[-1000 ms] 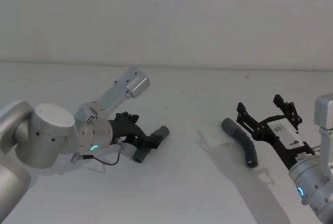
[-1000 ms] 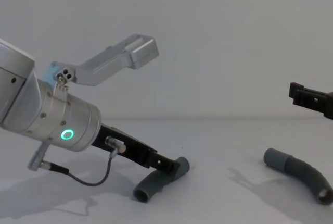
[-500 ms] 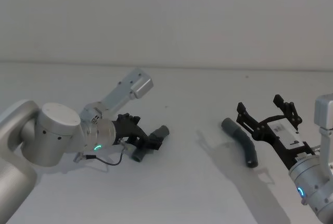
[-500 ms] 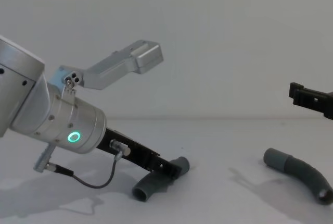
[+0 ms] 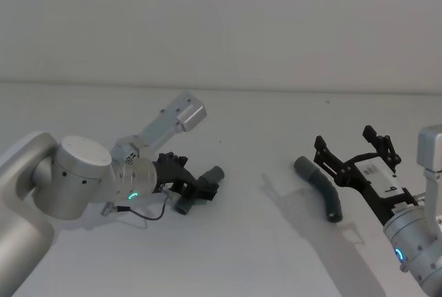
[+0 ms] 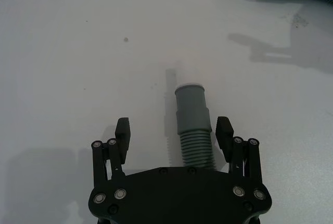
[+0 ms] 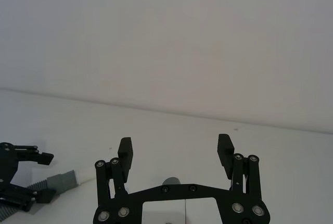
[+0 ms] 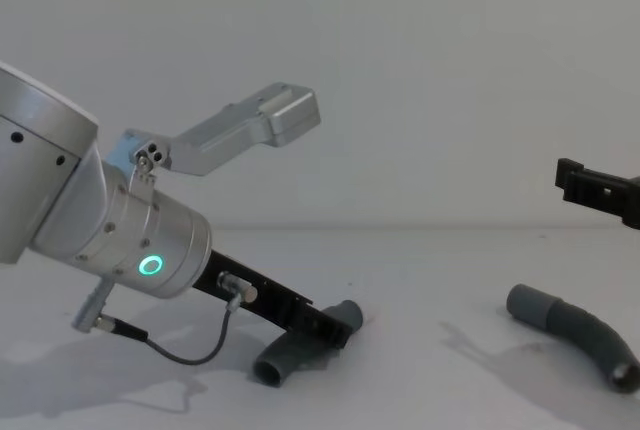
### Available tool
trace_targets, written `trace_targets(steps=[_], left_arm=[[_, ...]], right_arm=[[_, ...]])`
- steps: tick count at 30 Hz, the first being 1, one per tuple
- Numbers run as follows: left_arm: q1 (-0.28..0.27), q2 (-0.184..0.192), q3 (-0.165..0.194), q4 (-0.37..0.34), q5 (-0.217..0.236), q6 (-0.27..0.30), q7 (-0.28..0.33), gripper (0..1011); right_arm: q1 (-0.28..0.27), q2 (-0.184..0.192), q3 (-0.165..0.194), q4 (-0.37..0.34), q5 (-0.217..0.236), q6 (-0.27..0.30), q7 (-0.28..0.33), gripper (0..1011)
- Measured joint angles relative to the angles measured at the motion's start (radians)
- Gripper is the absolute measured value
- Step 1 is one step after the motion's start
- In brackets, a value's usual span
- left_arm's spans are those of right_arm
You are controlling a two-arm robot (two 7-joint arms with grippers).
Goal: Use both hands to pick up one end of the pipe from the table, align the ends, and insert them.
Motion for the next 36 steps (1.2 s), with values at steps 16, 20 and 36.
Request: trace_targets(steps=[16,20,36], left_arm=[[-0.002,-0.005,0.001,0.005,0.003,0.005,-0.001,614],[-0.003,-0.005,0.001,0.005,0.003,0.005,-0.001,496],[-0.003,-0.006,0.001,0.006,0.004,0.006,-0.001,343]], right_arm=[[0.000,0.000,0.000,0.000,0.000,0.000,0.000,1001],[0.000,0.000,0.000,0.000,0.000,0.000,0.000,1001],[0.003,0.005,0.002,-0.004,0.003,0.018,0.009,1001]])
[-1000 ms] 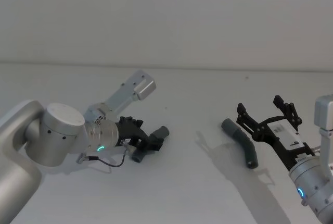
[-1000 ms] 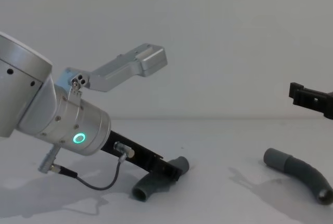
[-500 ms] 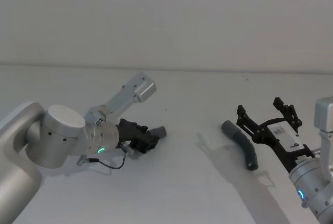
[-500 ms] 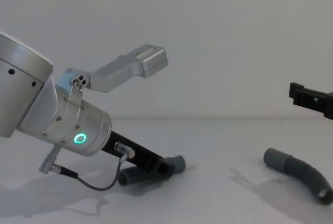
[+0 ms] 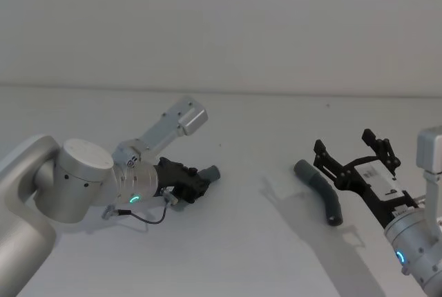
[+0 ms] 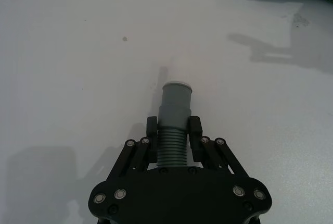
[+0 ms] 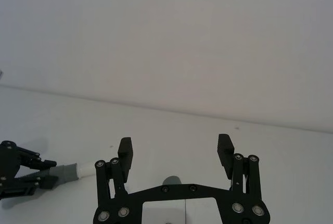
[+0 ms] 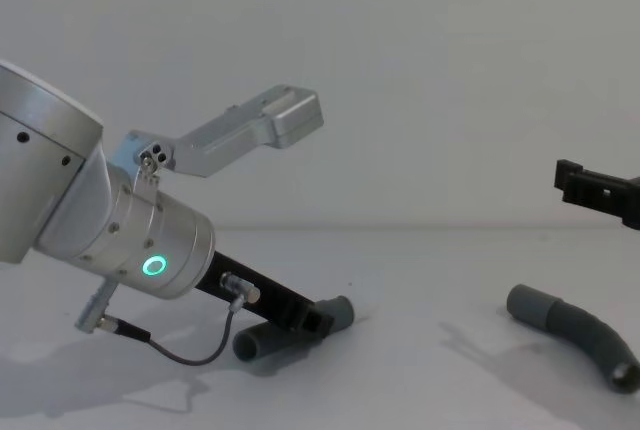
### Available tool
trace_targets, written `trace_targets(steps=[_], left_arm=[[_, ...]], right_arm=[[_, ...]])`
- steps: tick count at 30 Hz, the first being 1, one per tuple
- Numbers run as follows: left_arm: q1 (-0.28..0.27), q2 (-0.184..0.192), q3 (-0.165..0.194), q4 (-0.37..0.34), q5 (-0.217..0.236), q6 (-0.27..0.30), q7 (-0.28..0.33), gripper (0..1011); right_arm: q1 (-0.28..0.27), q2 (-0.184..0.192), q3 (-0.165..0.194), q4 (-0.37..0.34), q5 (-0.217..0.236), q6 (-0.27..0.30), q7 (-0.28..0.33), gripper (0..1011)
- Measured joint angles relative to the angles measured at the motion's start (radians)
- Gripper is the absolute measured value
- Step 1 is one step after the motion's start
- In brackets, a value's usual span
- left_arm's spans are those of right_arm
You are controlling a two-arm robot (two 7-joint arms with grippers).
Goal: Use both hands to pick up one end of the pipe from the table, align the ends, and insert them.
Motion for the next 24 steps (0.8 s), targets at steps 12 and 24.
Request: trace_targets(steps=[12,24], left_arm=[[0.000,0.000,0.000,0.000,0.000,0.000,0.000,343],[0.000,0.000,0.000,0.000,0.000,0.000,0.000,343]], right_arm=[[0.025,0.048,0.006,-0.030,0.030,0.158,0.057,1001],[0.081,0.114,-0.005,-0.037,0.045,0.351,0.123,1001]])
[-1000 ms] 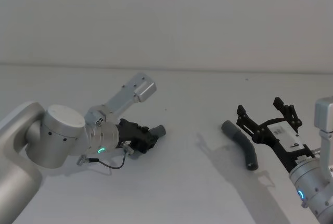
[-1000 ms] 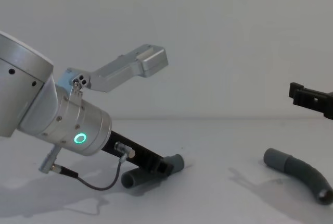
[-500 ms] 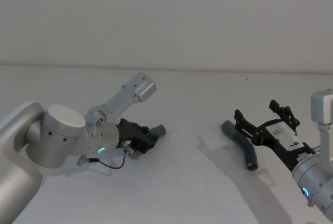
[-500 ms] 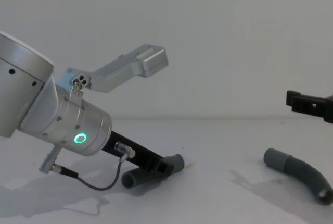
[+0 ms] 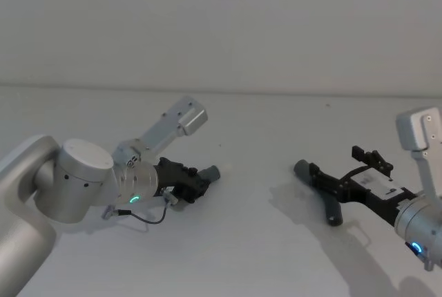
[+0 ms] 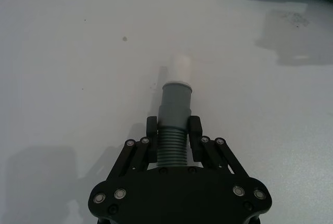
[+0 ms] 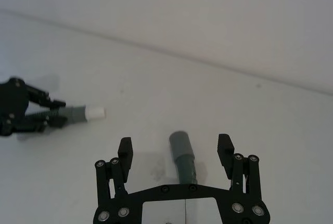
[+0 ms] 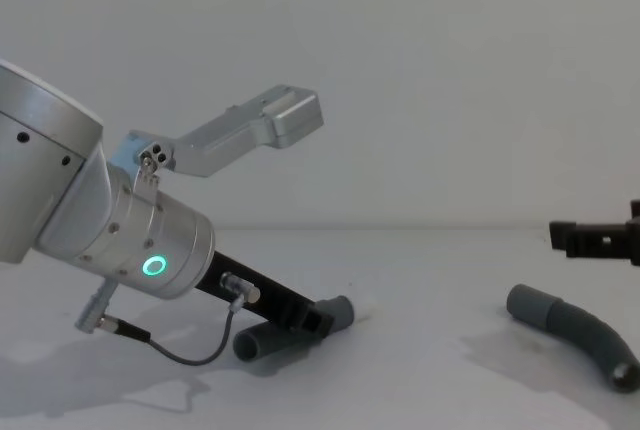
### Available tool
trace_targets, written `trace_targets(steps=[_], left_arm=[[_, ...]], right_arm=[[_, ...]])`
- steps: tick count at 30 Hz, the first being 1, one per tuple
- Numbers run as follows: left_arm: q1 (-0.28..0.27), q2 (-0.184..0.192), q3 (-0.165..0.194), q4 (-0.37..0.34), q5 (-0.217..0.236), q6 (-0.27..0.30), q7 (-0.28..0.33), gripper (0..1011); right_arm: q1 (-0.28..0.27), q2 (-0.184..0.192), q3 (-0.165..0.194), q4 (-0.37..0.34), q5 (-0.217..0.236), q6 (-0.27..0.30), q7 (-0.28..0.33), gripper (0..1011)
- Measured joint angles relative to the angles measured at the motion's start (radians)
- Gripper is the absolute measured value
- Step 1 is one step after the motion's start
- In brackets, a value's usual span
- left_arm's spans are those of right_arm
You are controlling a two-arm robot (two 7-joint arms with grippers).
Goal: Use both hands to pick up one end of the pipe from the table, align the ends, and insert them.
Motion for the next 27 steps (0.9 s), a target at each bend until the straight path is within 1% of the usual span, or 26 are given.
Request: trace_targets(steps=[3,4,7,8,10,13,19,26,27], left_arm=[[0.000,0.000,0.000,0.000,0.000,0.000,0.000,343],[0.000,0.000,0.000,0.000,0.000,0.000,0.000,343],[0.000,0.000,0.000,0.000,0.000,0.000,0.000,343],[0.000,0.000,0.000,0.000,0.000,0.000,0.000,343],[0.000,0.000,0.000,0.000,0.000,0.000,0.000,342],[0.000,0.000,0.000,0.000,0.000,0.000,0.000,343],[0.000,0.000,0.000,0.000,0.000,0.000,0.000,343],[0.000,0.000,0.000,0.000,0.000,0.000,0.000,343],[0.000,0.000,0.000,0.000,0.000,0.000,0.000,342]], right_arm=[[0.023,0.024,-0.012,0.010,-0.003,0.047,0.027,1001],[0.023,0.024,-0.012,0.010,-0.003,0.047,0.027,1001],[0.044,0.042,-0.023,0.021,-0.008,0.077,0.052,1001],[0.056,0.050,-0.030,0.028,-0.011,0.090,0.063,1001],[0.068,0.057,-0.036,0.035,-0.014,0.100,0.074,1001],[0.099,0.069,-0.052,0.058,-0.022,0.126,0.102,1001],[0.142,0.076,-0.073,0.092,-0.030,0.158,0.133,1001],[0.199,0.071,-0.093,0.144,-0.035,0.193,0.164,1001],[0.199,0.071,-0.093,0.144,-0.035,0.193,0.164,1001]])
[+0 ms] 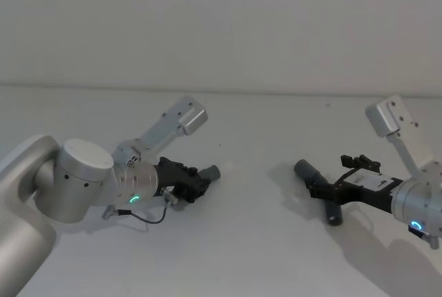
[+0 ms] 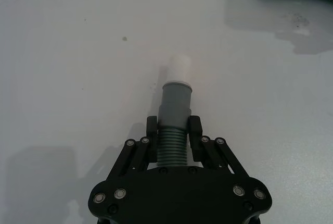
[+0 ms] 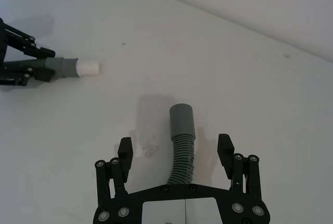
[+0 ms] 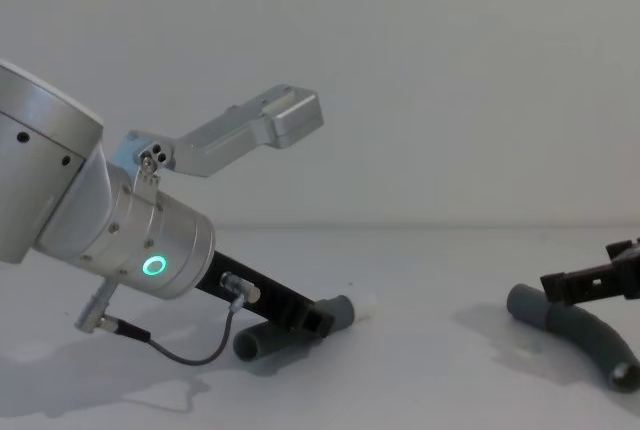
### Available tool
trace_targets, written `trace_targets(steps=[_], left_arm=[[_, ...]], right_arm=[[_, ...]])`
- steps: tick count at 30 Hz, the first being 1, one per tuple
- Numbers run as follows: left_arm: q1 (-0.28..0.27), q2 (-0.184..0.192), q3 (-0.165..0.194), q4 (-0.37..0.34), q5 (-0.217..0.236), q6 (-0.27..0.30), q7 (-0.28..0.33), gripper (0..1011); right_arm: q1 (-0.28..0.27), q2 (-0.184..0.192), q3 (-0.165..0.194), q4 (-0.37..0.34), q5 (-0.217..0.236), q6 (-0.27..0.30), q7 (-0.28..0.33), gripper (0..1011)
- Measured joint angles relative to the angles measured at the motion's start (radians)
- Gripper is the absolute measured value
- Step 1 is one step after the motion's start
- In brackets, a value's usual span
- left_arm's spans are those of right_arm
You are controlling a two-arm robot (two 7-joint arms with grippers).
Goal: Use both hands to pick up one end of the pipe from the table, align the ends, and insert them.
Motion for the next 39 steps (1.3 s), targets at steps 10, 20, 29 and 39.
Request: trace_targets(steps=[10,20,29,39], left_arm=[[0.000,0.000,0.000,0.000,0.000,0.000,0.000,343],[0.000,0.000,0.000,0.000,0.000,0.000,0.000,343],[0.000,0.000,0.000,0.000,0.000,0.000,0.000,343],[0.000,0.000,0.000,0.000,0.000,0.000,0.000,343]], right_arm=[[0.057,-0.017,-0.022,0.062,0.001,0.035,0.018,1001],[0.092,-0.029,-0.042,0.110,-0.002,0.051,0.032,1001],[0.108,-0.040,-0.056,0.147,-0.014,0.054,0.038,1001],[0.117,-0.048,-0.060,0.174,-0.026,0.053,0.039,1001]])
